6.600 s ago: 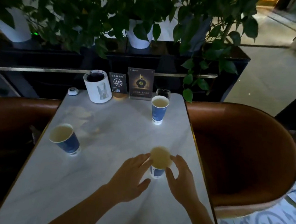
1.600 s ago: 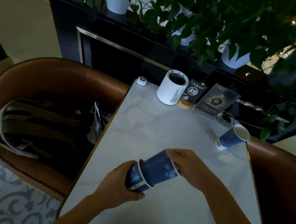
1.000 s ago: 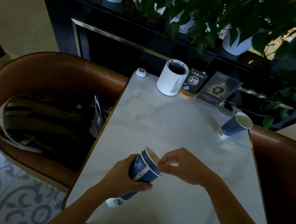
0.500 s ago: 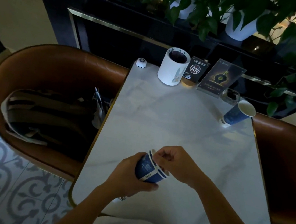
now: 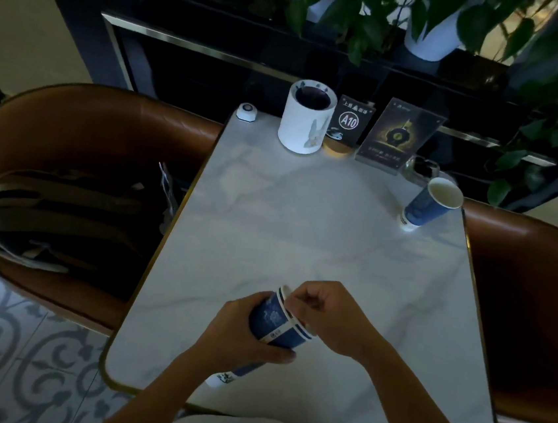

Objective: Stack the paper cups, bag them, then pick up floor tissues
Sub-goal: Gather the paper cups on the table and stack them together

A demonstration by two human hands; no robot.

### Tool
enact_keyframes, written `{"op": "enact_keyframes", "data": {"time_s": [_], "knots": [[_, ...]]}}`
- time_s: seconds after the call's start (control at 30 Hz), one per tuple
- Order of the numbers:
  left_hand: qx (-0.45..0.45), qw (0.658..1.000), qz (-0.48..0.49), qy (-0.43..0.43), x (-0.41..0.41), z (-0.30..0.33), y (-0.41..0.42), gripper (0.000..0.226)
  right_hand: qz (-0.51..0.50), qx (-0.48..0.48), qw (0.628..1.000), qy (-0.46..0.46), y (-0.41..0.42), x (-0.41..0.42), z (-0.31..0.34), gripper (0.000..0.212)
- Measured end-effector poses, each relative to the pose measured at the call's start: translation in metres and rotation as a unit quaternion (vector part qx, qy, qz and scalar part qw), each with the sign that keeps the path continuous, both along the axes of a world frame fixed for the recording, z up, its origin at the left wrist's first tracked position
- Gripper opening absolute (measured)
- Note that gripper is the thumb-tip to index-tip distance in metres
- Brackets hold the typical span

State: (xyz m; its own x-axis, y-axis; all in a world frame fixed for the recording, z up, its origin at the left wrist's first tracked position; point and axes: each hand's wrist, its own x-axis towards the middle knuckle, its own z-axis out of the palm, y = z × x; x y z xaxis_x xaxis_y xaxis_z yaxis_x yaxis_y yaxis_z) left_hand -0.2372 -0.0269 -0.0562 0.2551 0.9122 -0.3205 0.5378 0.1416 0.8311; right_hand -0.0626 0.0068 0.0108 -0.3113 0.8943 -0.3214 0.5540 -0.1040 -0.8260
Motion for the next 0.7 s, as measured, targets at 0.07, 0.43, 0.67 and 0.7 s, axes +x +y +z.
{"op": "enact_keyframes", "data": {"time_s": [0.07, 0.43, 0.67, 0.7], "knots": [[-0.003, 1.000, -0.003, 0.003, 0.015, 0.004, 0.002, 0.073, -0.007, 0.014, 1.000, 0.004, -0.002, 0.016, -0.001, 0.023], [0.000, 0.998, -0.035, 0.043, 0.101, 0.009, 0.025, 0.087, -0.083, 0.025, 0.996, 0.027, -0.001, 0.110, -0.016, 0.024], [0.003, 1.000, -0.012, 0.009, 0.136, 0.015, 0.052, 0.078, -0.186, 0.011, 0.980, 0.068, 0.031, 0.174, -0.027, 0.015], [0.000, 1.000, -0.006, 0.004, 0.139, 0.014, 0.056, 0.074, -0.199, 0.019, 0.978, 0.062, 0.038, 0.184, -0.029, 0.015]]}}
